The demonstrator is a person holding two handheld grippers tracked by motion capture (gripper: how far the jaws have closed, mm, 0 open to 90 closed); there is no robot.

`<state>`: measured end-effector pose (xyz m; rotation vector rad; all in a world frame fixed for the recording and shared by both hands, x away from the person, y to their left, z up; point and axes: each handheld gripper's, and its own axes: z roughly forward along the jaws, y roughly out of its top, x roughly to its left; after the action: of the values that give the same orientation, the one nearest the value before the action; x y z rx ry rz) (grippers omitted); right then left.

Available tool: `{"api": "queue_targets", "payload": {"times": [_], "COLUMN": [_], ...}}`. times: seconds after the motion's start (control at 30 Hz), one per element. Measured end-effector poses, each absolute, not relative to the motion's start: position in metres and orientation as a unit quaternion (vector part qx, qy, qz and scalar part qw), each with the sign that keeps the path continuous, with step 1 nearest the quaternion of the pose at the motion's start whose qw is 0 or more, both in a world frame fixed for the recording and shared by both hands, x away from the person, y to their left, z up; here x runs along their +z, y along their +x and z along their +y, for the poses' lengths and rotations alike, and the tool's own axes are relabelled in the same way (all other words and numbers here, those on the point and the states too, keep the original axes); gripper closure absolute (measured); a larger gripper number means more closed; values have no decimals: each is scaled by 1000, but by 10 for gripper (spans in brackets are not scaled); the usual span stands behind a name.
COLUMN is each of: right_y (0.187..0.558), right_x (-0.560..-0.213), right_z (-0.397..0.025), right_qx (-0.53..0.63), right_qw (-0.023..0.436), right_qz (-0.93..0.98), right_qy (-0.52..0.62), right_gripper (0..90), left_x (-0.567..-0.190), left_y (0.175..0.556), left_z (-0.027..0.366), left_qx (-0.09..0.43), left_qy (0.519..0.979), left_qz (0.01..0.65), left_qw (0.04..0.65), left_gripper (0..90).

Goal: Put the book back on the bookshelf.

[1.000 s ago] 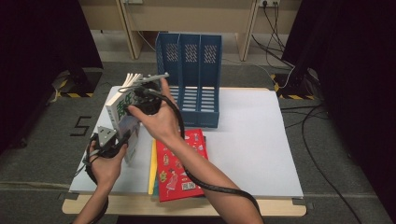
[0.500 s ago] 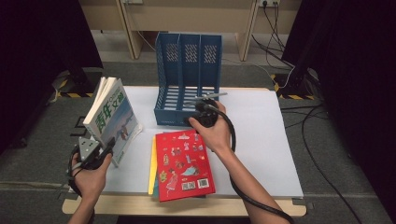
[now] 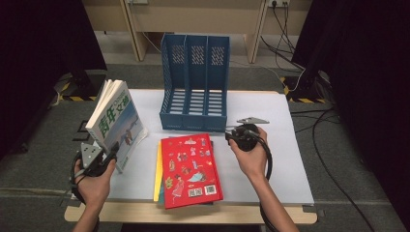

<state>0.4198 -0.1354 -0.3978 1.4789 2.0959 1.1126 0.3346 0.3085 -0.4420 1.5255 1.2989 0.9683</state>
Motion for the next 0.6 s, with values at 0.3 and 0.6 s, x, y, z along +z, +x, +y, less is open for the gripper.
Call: {"api": "queue_targets", "payload": {"times": [0.3, 0.6], "right_y": [409, 404], "right_x": [-420, -424], "right_z": [-157, -158], "right_qx": [417, 425], "right_qw": [155, 158], "right_qz": [709, 703], "right_qy": [547, 547], "right_gripper": [652, 652], "left_x": [-430, -398], "left_y": [337, 348], "left_z": [310, 311], "left_qx": [396, 424], "left_qy": [601, 574], "left_qz": [516, 499], "left_qw": [465, 492], "left_gripper": [695, 640]}}
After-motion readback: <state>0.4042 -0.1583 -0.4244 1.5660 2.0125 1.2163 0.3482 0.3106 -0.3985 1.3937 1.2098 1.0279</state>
